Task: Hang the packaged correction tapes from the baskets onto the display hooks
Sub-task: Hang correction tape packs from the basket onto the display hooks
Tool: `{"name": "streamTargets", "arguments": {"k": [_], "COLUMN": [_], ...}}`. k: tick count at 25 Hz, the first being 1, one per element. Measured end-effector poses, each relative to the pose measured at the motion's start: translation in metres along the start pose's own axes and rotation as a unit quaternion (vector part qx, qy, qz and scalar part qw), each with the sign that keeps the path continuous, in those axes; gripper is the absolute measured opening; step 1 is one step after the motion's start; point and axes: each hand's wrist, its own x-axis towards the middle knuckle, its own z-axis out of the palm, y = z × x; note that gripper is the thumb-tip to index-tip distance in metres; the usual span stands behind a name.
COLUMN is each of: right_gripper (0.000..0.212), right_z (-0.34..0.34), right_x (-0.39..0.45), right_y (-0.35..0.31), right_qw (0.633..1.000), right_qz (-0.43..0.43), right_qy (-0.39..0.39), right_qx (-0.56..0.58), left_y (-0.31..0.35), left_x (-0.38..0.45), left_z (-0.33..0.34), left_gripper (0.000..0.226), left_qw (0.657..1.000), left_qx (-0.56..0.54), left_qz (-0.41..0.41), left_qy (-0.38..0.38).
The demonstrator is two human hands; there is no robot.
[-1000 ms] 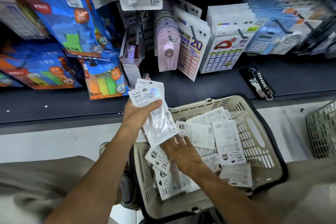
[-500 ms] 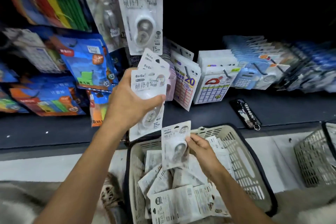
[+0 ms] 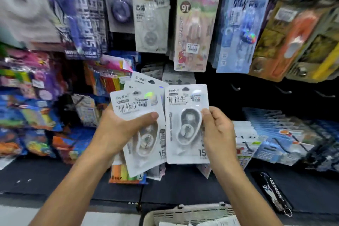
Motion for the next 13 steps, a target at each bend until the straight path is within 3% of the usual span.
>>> {"name": "streamTargets", "arguments": {"k": [4, 8, 11, 13], "right_gripper": [0.032, 0.034, 0.013, 0.019], "right_z": [0.005, 0.016, 0.024, 0.024], "right_x": [0.029, 0.031, 0.034, 0.025], "right_y": [-0.007, -0.004, -0.013, -0.019], "right_qw": [0.996, 0.975, 0.953, 0.960], "right_qz": [0.003, -0.016, 0.012, -0.028], "right_qy": [0.034, 0.040, 0.052, 0.050], "right_qx": [-0.084, -0.216, -0.300, -0.274], "left_y": [-0.001, 0.003, 0.003, 0.002], "left_x": [-0.004, -0.007, -0.008, -0.008], "left_z": [-0.010, -0.020, -0.020, -0.014], "left_gripper": [0.070, 0.055, 0.051, 0.051], "left_qw": [0.997, 0.995, 0.992, 0.992], "left_qx": [0.045, -0.075, -0.124, -0.120], "left_qz": [0.042, 0.021, -0.010, -0.021], "left_qy": [0.040, 0.057, 0.036, 0.024]}}
